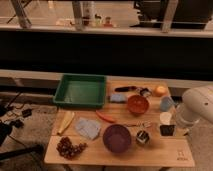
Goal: Place eraser in paper cup
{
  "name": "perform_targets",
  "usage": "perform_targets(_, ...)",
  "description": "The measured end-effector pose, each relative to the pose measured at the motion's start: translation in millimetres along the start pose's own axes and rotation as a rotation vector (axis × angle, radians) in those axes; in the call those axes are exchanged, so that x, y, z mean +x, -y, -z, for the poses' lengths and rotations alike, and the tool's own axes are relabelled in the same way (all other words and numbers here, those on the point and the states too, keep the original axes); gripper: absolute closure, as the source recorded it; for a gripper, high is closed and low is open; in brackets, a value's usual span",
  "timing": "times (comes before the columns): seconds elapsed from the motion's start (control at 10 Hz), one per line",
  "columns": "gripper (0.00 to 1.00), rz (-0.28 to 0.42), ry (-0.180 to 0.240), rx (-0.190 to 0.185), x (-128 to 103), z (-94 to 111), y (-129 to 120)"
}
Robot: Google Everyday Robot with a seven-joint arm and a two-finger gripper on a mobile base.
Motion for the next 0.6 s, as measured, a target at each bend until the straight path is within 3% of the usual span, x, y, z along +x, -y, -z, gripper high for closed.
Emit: perform_targets(0.6,0.82,-0.014,-0.006,0.029,4,-1,32)
